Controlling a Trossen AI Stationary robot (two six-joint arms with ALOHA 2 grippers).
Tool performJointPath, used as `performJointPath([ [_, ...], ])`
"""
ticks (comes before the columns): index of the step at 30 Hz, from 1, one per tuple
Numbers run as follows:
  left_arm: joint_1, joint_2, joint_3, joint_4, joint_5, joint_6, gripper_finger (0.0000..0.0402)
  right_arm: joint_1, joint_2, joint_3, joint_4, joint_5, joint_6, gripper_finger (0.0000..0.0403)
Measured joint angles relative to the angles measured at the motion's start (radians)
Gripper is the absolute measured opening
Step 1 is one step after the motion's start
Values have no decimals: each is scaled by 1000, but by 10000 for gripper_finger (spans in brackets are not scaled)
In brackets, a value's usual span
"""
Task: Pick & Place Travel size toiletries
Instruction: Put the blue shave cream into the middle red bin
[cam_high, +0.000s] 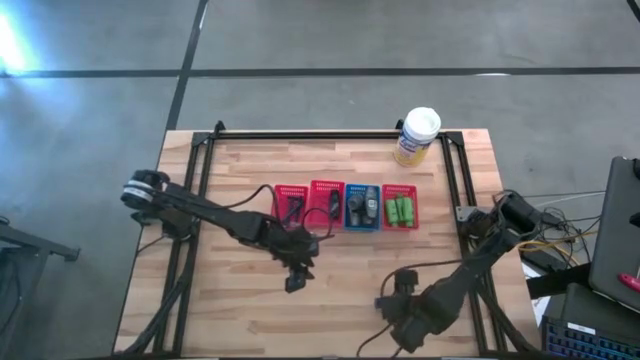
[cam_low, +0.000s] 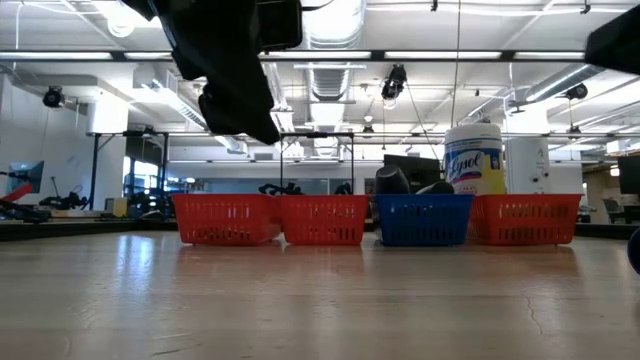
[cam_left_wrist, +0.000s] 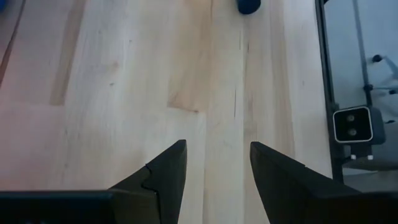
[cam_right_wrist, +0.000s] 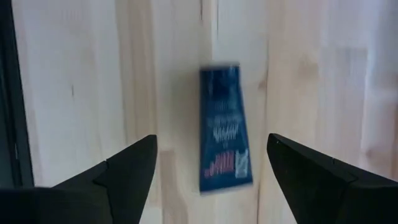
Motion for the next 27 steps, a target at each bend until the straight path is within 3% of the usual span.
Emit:
performJointPath([
  [15,11,-19,-9,-39,-30,19,181,-32,13,-101,136,-54,-25,258],
  [27,22,-20,-9,-46,-31,6,181,-47,6,-251,270,-94,36,281],
])
